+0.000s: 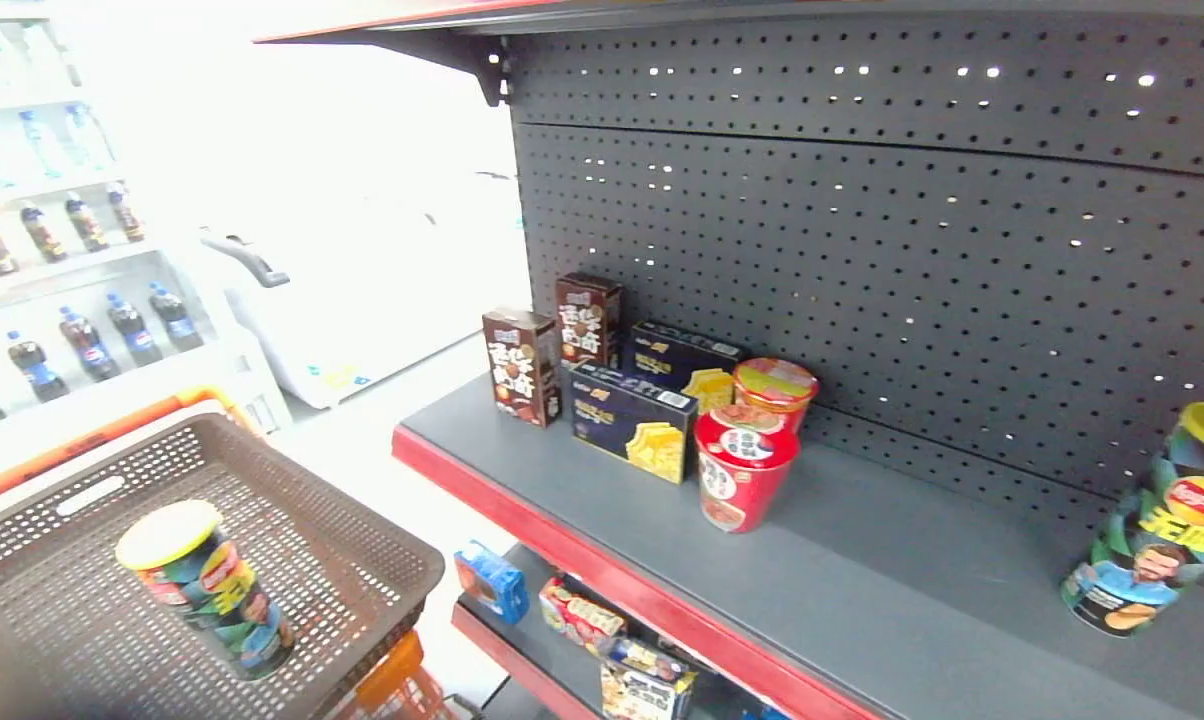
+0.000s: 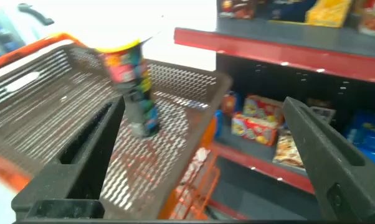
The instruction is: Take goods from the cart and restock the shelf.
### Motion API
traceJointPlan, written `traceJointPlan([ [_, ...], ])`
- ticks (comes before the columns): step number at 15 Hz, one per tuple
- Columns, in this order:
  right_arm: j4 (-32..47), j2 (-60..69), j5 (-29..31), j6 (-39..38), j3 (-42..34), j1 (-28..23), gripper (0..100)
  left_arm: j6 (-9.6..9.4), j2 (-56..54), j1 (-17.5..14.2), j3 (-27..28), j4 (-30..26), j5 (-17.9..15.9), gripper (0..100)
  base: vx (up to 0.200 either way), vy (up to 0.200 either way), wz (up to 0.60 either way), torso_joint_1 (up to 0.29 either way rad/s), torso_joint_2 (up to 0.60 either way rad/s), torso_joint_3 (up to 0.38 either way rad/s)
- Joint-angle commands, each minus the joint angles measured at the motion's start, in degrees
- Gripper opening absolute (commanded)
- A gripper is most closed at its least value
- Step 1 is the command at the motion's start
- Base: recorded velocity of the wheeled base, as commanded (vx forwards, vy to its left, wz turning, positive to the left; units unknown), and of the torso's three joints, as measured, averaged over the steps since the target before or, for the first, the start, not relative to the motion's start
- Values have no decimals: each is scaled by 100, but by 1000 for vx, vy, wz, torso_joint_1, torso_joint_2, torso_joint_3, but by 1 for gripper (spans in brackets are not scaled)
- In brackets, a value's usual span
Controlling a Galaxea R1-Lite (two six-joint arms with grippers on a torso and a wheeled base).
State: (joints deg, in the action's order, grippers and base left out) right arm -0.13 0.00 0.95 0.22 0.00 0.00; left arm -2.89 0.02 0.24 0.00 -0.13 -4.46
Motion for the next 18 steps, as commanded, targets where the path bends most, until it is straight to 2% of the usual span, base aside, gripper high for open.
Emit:
traceJointPlan([
  [1, -4, 0, 2, 4, 0, 0, 100, -1, -2, 2, 0, -4, -2, 100, 0, 0, 600, 2, 2, -2],
  [6, -4, 0, 10, 4, 0, 0, 100, 8, -2, 2, 0, -4, 7, 100, 0, 0, 600, 2, 3, 0],
  [7, -4, 0, 10, -4, 0, 0, 100, -19, -2, -7, 35, 49, 24, 100, 0, 0, 0, 0, 0, 0],
  [8, -4, 0, 10, -13, 0, 0, 100, -89, -2, -7, 246, 22, -2, 100, 0, 0, 0, 0, 0, 0],
  [9, -4, 0, 10, -13, 0, 0, 100, -221, 173, 2, 870, -118, -2, 100, 0, 0, 0, 0, 0, 0],
  [10, -4, 0, 10, -13, 0, 0, 100, -230, 947, -16, 1872, -822, 42, 100, 0, 0, 0, 0, 0, 0],
  [11, -4, 0, 10, -13, 0, 0, 100, -230, 1351, -51, 2364, -1261, 121, 100, 0, 0, 0, 0, 0, 0],
  [12, -4, 0, 10, -13, 0, 0, 100, -230, 1826, -33, 2540, -1533, 209, 100, 0, 0, 0, 0, 0, 0],
  [13, -4, 0, 10, -13, 0, 0, 100, -238, 2072, -60, 2602, -1551, 279, 100, 0, 0, 0, 0, 0, 0],
  [15, -4, 0, 10, -13, 0, 0, 100, -177, 3337, -33, 3067, -1507, 297, 100, 0, 0, 0, 0, 0, 0],
  [17, -4, 0, 10, -13, 0, 0, 100, -54, 4462, -95, 3472, -1261, 323, 100, 0, 0, 0, 0, 0, 0],
  [18, -4, 0, 10, -13, 0, 0, 100, -45, 4770, 2, 3480, -1068, 306, 100, 0, 0, 0, 0, 0, 0],
])
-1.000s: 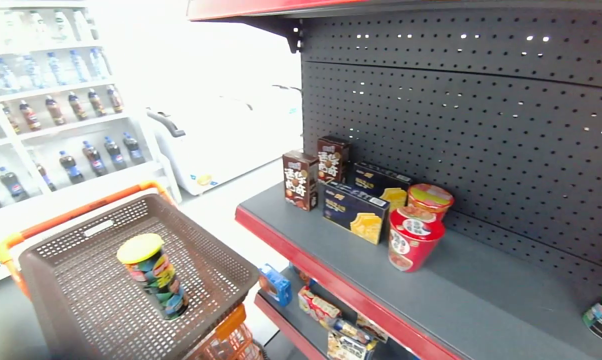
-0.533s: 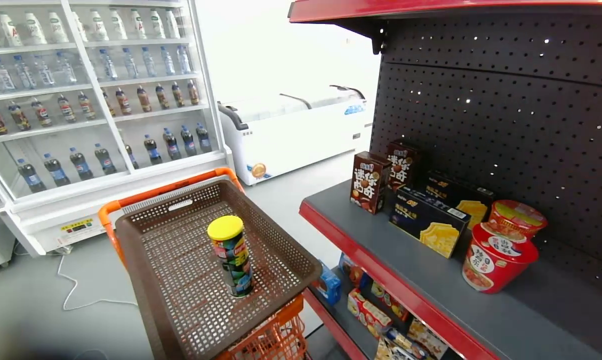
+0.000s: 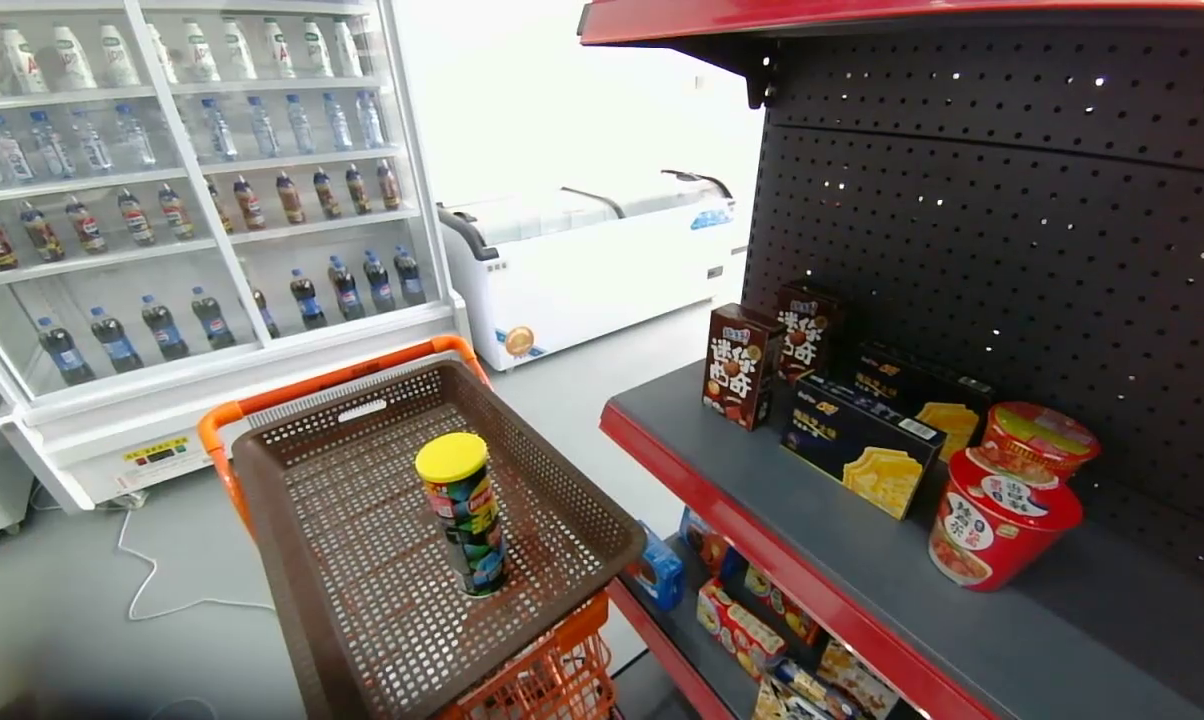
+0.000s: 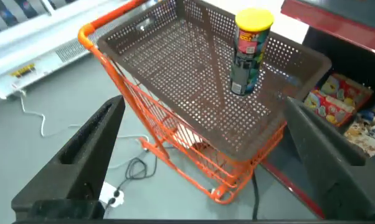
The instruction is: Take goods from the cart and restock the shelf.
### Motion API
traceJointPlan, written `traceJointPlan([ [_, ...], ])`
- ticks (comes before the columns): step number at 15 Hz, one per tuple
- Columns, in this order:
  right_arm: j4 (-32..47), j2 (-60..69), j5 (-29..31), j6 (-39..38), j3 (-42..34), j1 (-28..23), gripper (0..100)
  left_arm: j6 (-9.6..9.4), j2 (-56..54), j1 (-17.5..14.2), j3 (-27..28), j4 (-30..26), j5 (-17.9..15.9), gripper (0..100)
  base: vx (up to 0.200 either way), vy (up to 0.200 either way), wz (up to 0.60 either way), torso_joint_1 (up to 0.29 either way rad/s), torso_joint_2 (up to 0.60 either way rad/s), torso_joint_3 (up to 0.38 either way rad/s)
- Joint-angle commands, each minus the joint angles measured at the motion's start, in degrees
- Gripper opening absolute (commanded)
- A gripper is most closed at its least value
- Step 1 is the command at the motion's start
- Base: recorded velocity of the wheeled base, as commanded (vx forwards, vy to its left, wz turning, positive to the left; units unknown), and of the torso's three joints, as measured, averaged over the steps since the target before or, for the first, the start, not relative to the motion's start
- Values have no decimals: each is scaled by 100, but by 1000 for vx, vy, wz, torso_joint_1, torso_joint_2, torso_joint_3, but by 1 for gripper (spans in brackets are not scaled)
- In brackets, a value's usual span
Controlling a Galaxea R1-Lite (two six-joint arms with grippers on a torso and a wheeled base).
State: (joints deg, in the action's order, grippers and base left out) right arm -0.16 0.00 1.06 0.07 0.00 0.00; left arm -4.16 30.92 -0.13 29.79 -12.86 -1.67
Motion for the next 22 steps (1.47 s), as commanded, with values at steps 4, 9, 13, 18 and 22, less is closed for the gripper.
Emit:
traceJointPlan([
  [4, -2, 0, 8, 1, 0, 0, 100, 178, 4265, -92, 404, 2279, -1055, 100, 0, 0, 0, 0, 0, 0],
  [9, -2, 0, -1, 1, 0, 0, 100, 170, 6111, 198, -61, 4670, -1556, 100, 0, 0, 0, 0, 0, 0],
  [13, -2, 0, -1, 1, 0, 0, 100, 170, 7016, 760, -483, 6032, -1547, 100, 0, 0, 0, 0, 0, 0],
  [18, -2, 0, -1, 1, 0, 0, 100, 64, 7860, 945, -888, 7113, -1230, 100, 0, 0, 0, 0, 0, 0],
  [22, -2, 0, -1, 1, 0, 0, 100, -138, 8457, 954, -993, 7728, -835, 100, 0, 0, 0, 0, 0, 0],
])
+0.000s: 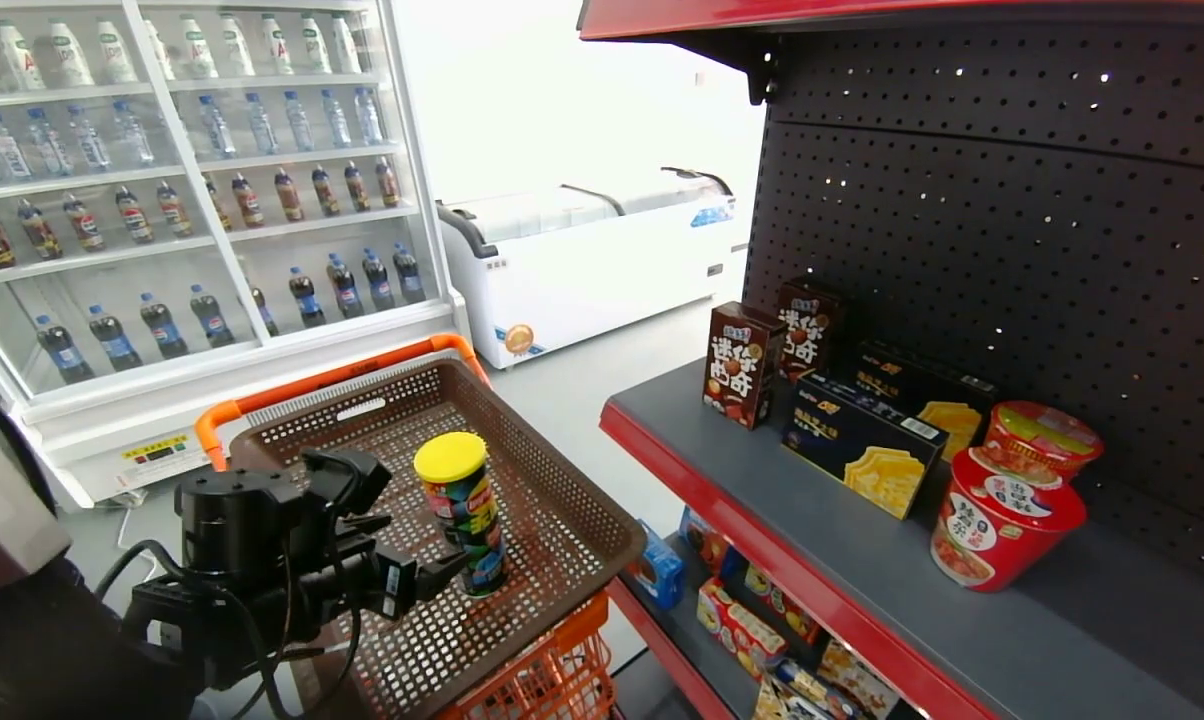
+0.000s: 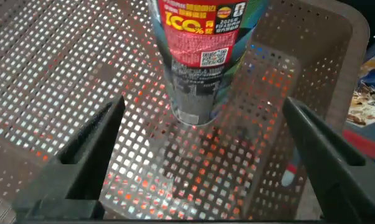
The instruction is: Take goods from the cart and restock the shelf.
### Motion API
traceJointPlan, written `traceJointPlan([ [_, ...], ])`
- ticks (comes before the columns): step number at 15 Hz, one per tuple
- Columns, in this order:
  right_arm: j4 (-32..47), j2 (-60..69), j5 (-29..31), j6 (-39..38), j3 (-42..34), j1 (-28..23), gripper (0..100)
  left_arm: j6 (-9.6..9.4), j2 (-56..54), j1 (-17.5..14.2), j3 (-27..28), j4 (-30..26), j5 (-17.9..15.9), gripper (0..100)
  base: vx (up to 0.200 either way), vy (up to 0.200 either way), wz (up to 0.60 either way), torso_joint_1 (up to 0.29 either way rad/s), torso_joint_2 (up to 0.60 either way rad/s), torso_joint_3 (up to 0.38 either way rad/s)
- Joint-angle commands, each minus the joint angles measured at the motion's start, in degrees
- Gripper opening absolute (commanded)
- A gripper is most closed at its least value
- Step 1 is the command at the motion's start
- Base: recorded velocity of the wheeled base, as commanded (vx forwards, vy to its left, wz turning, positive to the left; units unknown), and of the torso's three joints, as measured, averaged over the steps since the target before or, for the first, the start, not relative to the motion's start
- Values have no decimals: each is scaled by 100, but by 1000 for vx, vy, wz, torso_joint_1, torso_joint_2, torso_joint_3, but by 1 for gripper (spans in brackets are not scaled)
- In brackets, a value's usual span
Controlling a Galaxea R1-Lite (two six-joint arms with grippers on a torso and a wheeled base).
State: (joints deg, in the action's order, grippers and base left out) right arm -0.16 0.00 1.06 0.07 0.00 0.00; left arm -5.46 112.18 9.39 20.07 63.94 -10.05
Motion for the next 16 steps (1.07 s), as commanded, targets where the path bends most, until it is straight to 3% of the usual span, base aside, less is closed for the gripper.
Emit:
traceJointPlan([
  [1, -2, 0, -1, 1, 0, 0, 100, -34, 604, 2, -29, 497, -6, 100, 0, 0, 0, 0, 0, 0],
  [5, -2, 0, -1, 1, 0, 0, 100, -139, 1236, 116, 305, 1068, 3, 100, 0, 0, 0, 0, 0, 0],
  [9, -2, 0, -1, 1, 0, 0, 100, -289, 1553, 107, 911, 1112, -6, 100, 0, 0, 0, 0, 0, 0],
  [16, -2, 0, -1, 1, 0, 0, 100, -289, 1649, 125, 1114, 1094, -15, 100, 0, 0, 0, 0, 0, 0],
])
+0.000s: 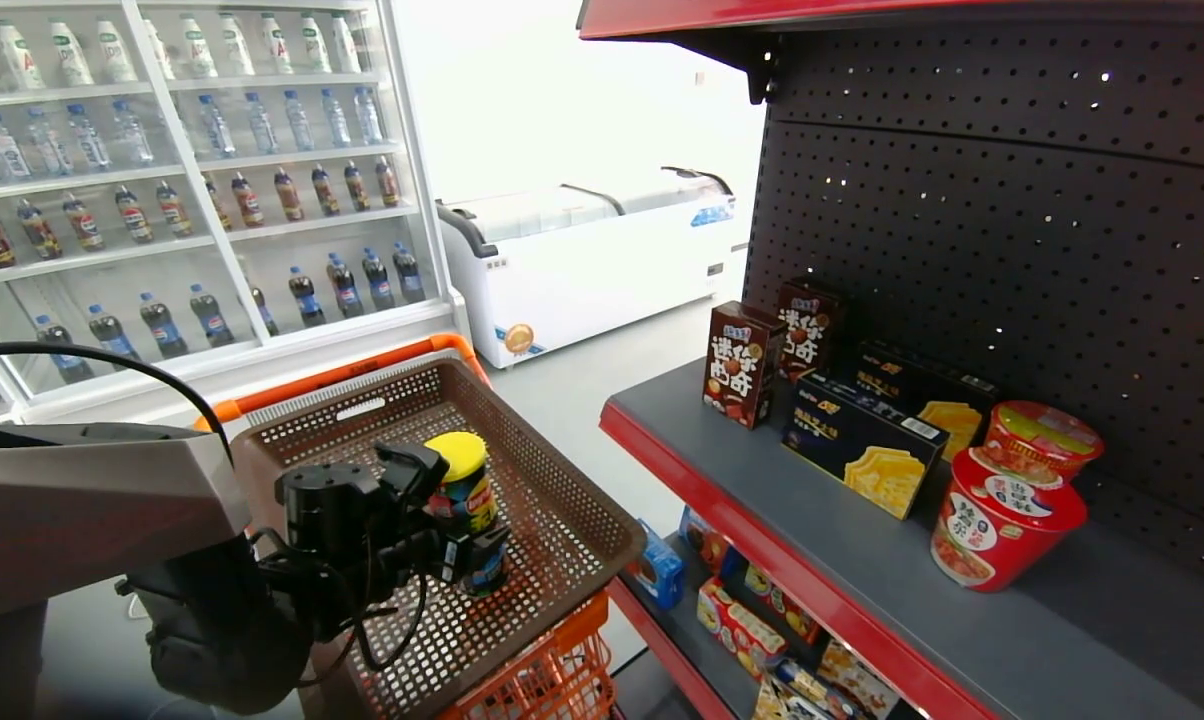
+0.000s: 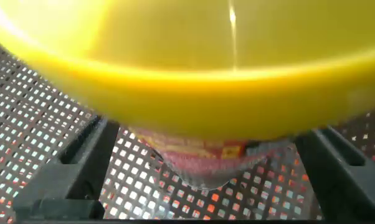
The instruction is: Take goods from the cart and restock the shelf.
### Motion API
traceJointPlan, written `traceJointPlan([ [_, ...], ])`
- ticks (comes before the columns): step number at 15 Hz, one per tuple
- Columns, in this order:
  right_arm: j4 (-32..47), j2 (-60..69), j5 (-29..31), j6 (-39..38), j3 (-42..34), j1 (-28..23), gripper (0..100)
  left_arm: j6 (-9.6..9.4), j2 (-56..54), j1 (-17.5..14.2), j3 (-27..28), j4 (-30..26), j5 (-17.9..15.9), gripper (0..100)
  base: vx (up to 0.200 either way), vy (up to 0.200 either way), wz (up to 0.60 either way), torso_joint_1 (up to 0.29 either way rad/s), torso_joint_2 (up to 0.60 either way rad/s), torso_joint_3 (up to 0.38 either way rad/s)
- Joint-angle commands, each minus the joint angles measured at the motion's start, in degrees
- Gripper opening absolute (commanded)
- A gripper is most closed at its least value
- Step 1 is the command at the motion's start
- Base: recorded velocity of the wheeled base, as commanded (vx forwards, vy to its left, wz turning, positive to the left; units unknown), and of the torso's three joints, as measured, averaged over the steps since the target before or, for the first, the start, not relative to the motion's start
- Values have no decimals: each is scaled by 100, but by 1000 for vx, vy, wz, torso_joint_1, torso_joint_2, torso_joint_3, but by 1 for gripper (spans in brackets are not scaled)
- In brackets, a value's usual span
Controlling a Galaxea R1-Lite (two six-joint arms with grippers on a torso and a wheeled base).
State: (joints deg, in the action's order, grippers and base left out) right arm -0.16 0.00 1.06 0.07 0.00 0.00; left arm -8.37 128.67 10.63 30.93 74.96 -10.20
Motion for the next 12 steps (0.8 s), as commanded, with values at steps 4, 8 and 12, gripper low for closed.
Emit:
traceJointPlan([
  [4, -2, 0, -1, 1, 0, 0, 100, -15, -9, 9, 168, -52, 1, 0, 0, 0, 0, 0, 0, 0],
  [8, -2, 0, -1, 1, 0, 0, 100, 3, -439, 194, -8, -78, 115, 0, 0, 0, 0, 0, 0, 0],
  [12, -2, 0, -1, 1, 0, 0, 100, 64, -1494, 106, -61, -649, 686, 0, 0, 0, 0, 0, 0, 0],
])
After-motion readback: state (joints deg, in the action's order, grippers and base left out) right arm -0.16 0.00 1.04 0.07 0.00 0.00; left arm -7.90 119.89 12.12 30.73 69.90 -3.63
